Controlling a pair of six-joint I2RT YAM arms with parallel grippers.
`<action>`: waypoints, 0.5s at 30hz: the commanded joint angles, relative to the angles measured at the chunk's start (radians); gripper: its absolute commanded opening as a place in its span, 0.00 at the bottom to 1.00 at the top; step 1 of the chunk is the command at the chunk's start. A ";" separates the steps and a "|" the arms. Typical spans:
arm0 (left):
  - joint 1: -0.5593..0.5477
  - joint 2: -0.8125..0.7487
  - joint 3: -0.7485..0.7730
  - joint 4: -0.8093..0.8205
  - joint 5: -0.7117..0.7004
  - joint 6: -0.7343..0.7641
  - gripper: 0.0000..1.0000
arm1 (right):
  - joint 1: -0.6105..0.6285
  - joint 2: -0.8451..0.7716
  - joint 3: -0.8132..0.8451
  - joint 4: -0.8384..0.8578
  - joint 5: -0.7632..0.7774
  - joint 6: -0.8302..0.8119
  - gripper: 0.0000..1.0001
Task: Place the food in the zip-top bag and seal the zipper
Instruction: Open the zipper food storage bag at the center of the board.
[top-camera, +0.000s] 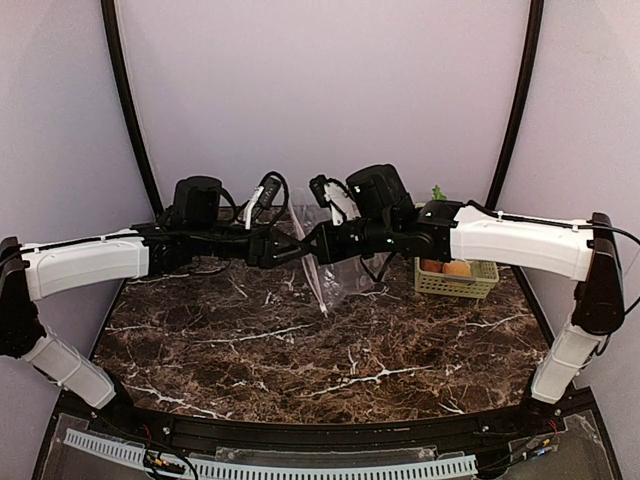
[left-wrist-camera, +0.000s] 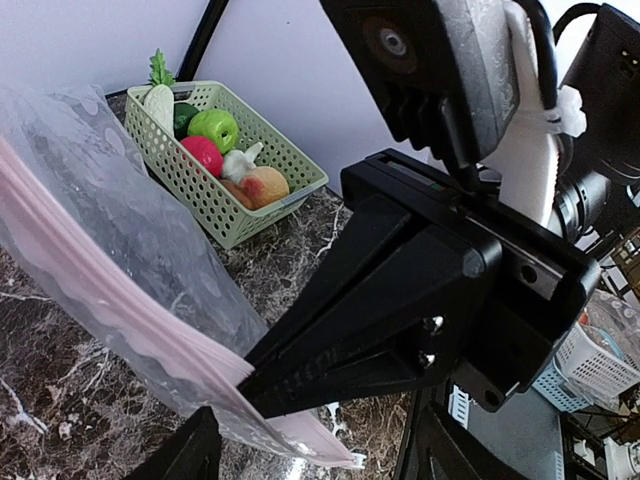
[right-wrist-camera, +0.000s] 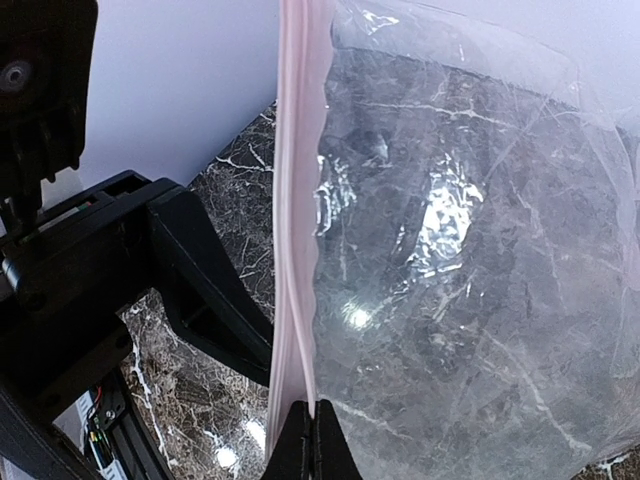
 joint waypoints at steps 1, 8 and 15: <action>-0.008 0.004 0.012 -0.038 -0.030 0.013 0.65 | 0.007 -0.008 0.022 0.019 0.032 0.012 0.00; -0.008 0.020 0.015 -0.087 -0.109 0.014 0.58 | 0.009 -0.016 0.013 0.032 0.027 0.016 0.00; -0.008 0.028 0.018 -0.120 -0.158 0.013 0.49 | 0.009 -0.016 0.006 0.039 0.022 0.023 0.00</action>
